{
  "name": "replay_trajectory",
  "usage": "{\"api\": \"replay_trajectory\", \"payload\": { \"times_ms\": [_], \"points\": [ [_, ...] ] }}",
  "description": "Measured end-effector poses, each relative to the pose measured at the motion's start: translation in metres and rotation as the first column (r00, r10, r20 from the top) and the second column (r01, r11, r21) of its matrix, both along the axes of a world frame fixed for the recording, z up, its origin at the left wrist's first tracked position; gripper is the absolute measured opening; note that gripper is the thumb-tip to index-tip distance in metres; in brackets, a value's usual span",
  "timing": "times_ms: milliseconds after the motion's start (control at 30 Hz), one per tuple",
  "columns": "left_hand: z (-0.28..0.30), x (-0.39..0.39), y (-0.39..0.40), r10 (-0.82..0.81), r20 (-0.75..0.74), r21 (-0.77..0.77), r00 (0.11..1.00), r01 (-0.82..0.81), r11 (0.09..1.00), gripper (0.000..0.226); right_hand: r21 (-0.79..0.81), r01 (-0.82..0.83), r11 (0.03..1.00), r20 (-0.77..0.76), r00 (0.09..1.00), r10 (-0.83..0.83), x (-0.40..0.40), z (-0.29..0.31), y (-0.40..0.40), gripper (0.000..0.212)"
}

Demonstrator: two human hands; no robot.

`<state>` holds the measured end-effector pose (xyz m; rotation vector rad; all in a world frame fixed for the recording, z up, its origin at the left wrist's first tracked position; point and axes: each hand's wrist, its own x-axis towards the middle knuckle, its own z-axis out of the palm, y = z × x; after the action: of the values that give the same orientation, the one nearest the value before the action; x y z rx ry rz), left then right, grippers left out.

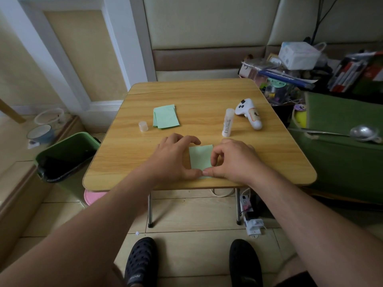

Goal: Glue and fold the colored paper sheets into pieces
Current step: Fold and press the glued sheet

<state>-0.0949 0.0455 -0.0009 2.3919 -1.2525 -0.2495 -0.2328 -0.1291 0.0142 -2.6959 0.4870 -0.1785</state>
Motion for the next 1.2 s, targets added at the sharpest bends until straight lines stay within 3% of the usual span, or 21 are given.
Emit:
{"api": "replay_trajectory", "payload": {
  "times_ms": [167, 300, 467, 700, 800, 900, 1033, 1200],
  "points": [
    [0.004, -0.001, 0.005, -0.033, -0.055, 0.029, 0.998, 0.035, 0.999, 0.096, 0.042, -0.025, 0.999, -0.021, 0.999, 0.026, -0.005, 0.002, 0.003, 0.042],
    [0.001, 0.002, 0.003, 0.048, -0.18, -0.126, 0.982, -0.071, 0.989, 0.072, 0.134, 0.027, 0.991, 0.125, 0.991, -0.044, 0.001, -0.004, 0.0, 0.034],
    [-0.006, -0.007, -0.004, 0.077, 0.044, -0.087, 0.996, -0.073, 0.994, 0.069, 0.019, 0.017, 1.0, 0.098, 0.995, -0.019, 0.006, -0.007, 0.0, 0.037],
    [0.003, 0.001, 0.004, -0.034, -0.007, 0.059, 0.999, 0.035, 0.998, 0.094, -0.025, -0.053, 0.998, -0.001, 0.999, 0.053, -0.001, 0.001, -0.006, 0.039],
    [0.005, 0.005, 0.003, -0.03, -0.052, 0.063, 0.998, 0.033, 0.997, 0.097, 0.06, -0.055, 0.997, -0.037, 0.998, 0.057, -0.003, 0.005, -0.007, 0.038],
    [0.003, 0.005, -0.002, 0.04, -0.106, -0.023, 0.994, -0.042, 0.999, 0.077, 0.202, -0.008, 0.979, 0.02, 1.0, 0.004, -0.002, 0.002, -0.011, 0.029],
    [-0.004, -0.01, -0.015, 0.21, 0.051, -0.129, 0.976, -0.202, 0.971, 0.06, 0.137, 0.075, 0.988, 0.143, 0.985, -0.094, 0.006, -0.006, -0.015, 0.025],
    [-0.01, -0.025, -0.022, 0.184, 0.206, -0.139, 0.961, -0.157, 0.978, 0.063, 0.04, -0.003, 0.999, 0.09, 0.996, 0.0, 0.007, -0.003, -0.018, 0.025]
  ]
}}
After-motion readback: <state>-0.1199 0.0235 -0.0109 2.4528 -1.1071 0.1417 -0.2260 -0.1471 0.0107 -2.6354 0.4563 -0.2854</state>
